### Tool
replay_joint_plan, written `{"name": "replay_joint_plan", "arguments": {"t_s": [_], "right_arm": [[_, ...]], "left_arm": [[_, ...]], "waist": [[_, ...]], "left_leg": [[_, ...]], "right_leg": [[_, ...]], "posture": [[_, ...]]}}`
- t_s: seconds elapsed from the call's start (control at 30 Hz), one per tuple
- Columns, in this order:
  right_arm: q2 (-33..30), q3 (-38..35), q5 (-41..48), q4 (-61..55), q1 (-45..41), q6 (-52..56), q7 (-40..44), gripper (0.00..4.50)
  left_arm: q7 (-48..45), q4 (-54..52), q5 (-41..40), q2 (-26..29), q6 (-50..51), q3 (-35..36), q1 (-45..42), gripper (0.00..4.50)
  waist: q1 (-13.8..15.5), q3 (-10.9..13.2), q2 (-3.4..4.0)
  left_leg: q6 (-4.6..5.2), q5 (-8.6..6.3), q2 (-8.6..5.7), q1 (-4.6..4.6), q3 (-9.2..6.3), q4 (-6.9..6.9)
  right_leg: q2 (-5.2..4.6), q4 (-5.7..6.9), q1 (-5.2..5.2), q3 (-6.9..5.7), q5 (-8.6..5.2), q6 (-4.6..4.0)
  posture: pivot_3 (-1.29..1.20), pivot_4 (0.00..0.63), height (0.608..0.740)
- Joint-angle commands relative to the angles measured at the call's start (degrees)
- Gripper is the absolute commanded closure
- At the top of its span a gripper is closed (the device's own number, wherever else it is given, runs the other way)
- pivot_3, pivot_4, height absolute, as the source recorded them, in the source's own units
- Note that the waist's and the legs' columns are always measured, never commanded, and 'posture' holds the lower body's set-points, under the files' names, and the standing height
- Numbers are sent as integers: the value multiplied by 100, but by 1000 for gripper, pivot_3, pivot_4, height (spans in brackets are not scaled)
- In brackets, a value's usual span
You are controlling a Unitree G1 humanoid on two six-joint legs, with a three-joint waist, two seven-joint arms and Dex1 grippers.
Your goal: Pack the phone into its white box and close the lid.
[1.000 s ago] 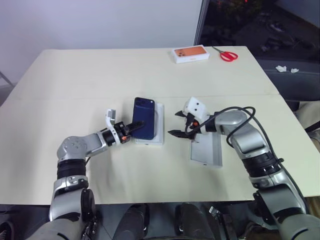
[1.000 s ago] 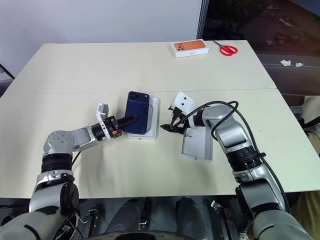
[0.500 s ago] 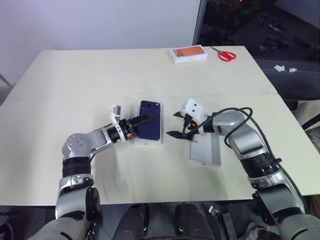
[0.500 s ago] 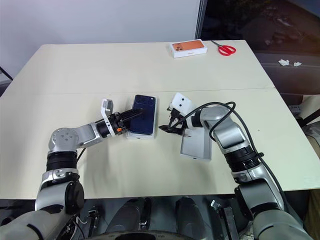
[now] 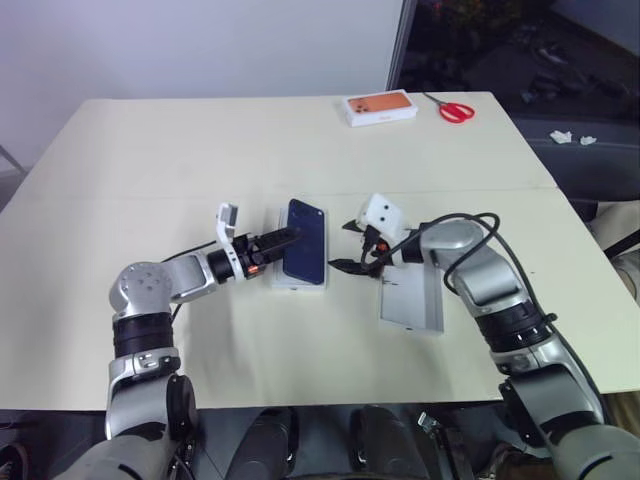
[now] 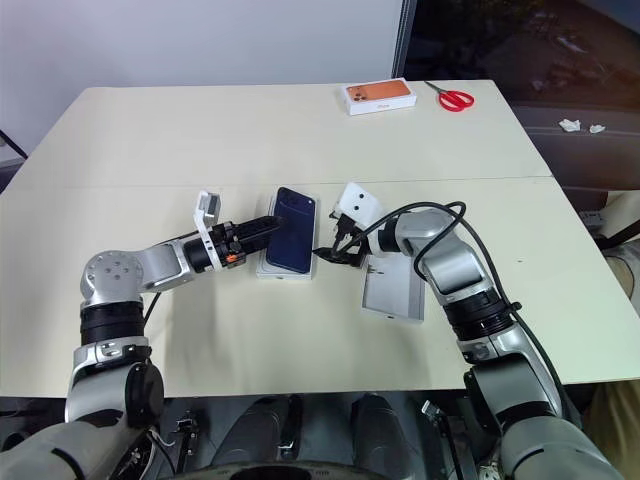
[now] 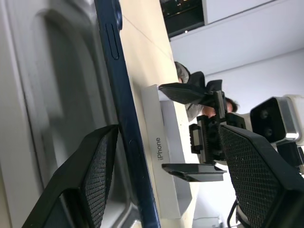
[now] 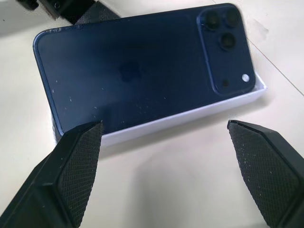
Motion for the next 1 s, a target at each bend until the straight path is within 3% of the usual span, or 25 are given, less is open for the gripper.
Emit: {"name": "replay_joint_plan", "arguments": {"t_s": [0.03, 0.63, 0.83, 1.0], "right_arm": [[-8, -35, 9, -59, -141, -125, -12, 103], [9, 32, -26, 39, -200, -253, 20, 103], [175, 9, 51, 67, -341, -207, -35, 103], [725, -146, 214, 107, -590, 19, -422, 103]], "left_arm": [[7, -372, -270, 88, 135, 153, 20, 945], [-35, -1343, -726, 835, 349, 324, 505, 945], [-665, -1766, -5, 1439, -616, -259, 987, 945], [-935, -1708, 65, 1590, -1005, -203, 1100, 945]], "waist": [[0, 0, 0], [-7, 0, 0], [-18, 1, 2], [-16, 2, 3]], "left_leg": [[0, 0, 0, 0, 0, 0], [0, 0, 1, 0, 0, -1], [-1, 1, 1, 1, 0, -3], [-1, 0, 1, 1, 0, -3]], "right_leg": [[0, 0, 0, 0, 0, 0], [0, 0, -1, 1, 0, 0], [0, 0, -2, 2, 0, -1], [-1, 0, -3, 3, -1, -1]], "posture": [[0, 150, 740], [0, 150, 740], [0, 150, 740], [0, 150, 740]]}}
